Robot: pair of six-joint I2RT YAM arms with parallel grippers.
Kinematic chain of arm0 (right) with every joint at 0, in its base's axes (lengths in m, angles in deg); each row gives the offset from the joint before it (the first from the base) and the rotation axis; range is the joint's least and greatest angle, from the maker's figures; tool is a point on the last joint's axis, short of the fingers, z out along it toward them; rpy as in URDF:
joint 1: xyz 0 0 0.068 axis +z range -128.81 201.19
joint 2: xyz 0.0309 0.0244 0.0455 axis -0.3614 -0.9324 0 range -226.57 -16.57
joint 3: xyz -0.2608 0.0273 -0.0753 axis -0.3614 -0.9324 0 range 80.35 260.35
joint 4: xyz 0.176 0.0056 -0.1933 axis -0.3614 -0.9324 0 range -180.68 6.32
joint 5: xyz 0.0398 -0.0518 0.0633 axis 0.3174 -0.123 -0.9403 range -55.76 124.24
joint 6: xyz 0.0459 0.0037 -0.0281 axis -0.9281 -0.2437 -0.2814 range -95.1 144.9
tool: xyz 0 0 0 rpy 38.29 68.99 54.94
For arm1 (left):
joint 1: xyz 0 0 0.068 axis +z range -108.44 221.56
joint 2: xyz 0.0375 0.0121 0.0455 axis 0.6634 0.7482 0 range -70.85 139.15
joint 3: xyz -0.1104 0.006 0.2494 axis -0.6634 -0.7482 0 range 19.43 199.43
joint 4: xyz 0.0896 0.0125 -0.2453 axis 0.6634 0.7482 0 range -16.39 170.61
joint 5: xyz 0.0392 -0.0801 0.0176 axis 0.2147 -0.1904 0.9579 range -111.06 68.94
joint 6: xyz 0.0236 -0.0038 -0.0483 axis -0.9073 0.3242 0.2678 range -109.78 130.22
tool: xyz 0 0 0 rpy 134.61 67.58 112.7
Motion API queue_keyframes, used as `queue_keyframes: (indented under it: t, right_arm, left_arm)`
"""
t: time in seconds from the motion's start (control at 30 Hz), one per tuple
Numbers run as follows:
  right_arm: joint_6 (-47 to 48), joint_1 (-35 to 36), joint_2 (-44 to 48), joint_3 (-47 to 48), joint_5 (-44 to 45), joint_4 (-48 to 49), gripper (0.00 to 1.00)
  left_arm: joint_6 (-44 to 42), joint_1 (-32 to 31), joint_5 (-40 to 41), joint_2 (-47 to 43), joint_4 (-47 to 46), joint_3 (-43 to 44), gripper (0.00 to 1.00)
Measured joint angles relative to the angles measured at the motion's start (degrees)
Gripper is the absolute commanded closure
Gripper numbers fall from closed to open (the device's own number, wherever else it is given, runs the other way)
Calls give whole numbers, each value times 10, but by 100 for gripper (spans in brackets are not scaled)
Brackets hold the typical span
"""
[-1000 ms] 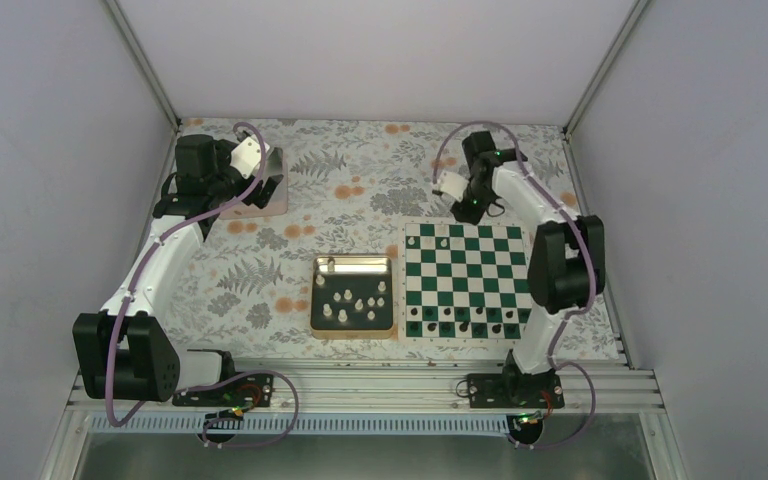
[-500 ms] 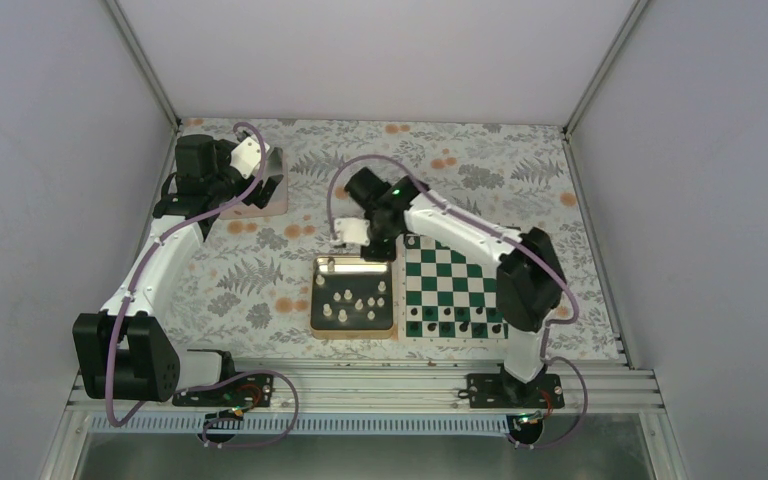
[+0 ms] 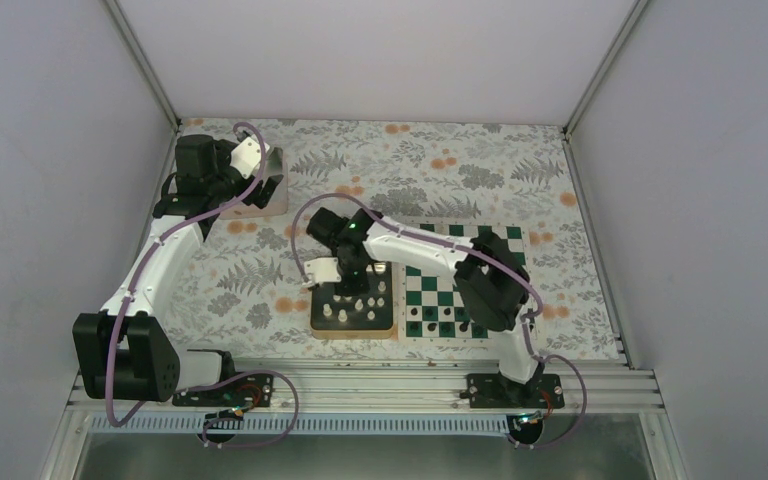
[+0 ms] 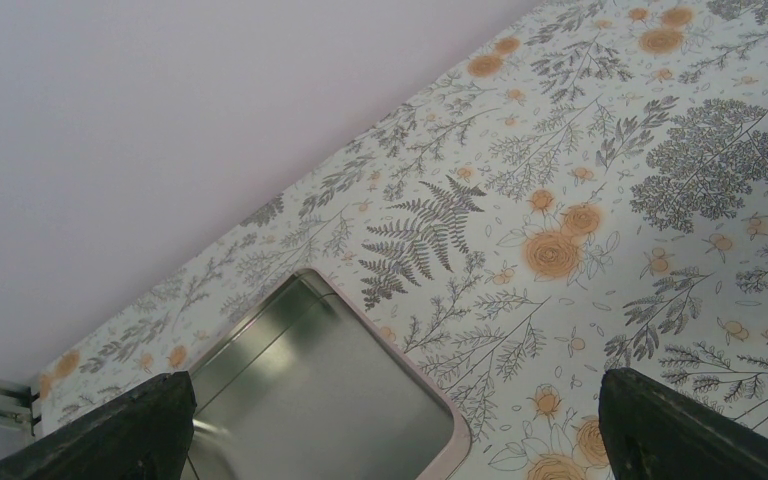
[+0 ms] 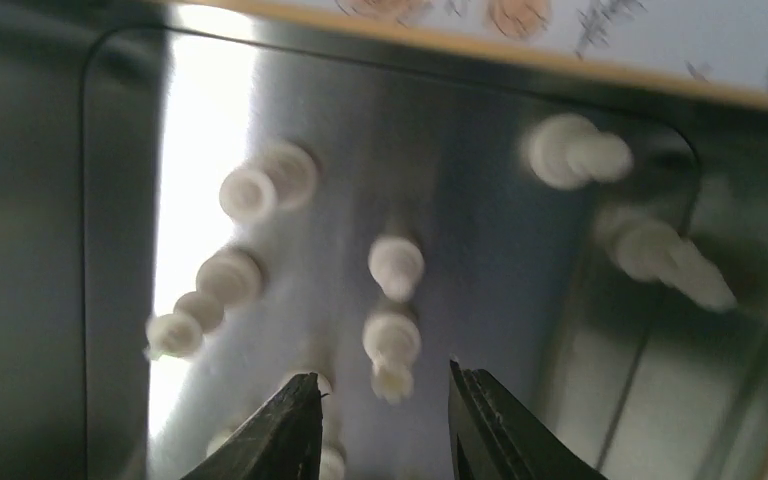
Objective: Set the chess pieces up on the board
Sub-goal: Pick up the chess piece from the storage box.
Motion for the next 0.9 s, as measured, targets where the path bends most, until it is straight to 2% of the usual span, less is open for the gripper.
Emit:
queue_keyframes:
  t: [0.27,0.63,0.9]
  right_arm:
    - [1,26,-36,15,-12,7,65]
    - [2,27,-51,18,-10,20,65]
    - [5,27,-62,19,-6,25,77]
  left_arm:
    - [0,0,0,0,0,0,0]
    - [-2,0,0,0,0,0,0]
    - [-2,0,0,0,0,-3,0]
